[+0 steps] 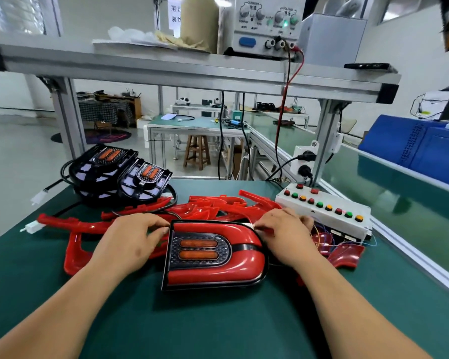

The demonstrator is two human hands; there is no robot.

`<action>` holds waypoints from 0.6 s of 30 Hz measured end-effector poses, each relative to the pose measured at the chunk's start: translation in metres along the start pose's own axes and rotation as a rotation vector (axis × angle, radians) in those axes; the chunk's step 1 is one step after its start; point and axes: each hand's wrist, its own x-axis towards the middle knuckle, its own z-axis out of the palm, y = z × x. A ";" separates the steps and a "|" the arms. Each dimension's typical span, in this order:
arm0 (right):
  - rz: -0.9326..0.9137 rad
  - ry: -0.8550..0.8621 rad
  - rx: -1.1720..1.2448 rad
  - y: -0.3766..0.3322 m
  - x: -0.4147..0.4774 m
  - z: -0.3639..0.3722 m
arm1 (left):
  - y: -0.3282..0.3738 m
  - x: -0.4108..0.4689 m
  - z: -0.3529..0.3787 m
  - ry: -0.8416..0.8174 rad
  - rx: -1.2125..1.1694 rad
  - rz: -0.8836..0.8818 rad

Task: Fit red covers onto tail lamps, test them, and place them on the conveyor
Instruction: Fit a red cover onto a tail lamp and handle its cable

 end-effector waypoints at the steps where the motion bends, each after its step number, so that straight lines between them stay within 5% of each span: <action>1: -0.011 0.034 0.025 0.000 0.000 -0.001 | 0.000 0.000 0.001 0.015 -0.008 0.009; 7: -0.017 0.184 0.035 -0.007 -0.003 -0.003 | 0.002 -0.001 0.004 0.120 -0.078 0.064; 18: 0.024 0.157 -0.062 -0.015 -0.002 -0.010 | 0.012 -0.002 0.006 0.195 -0.091 0.138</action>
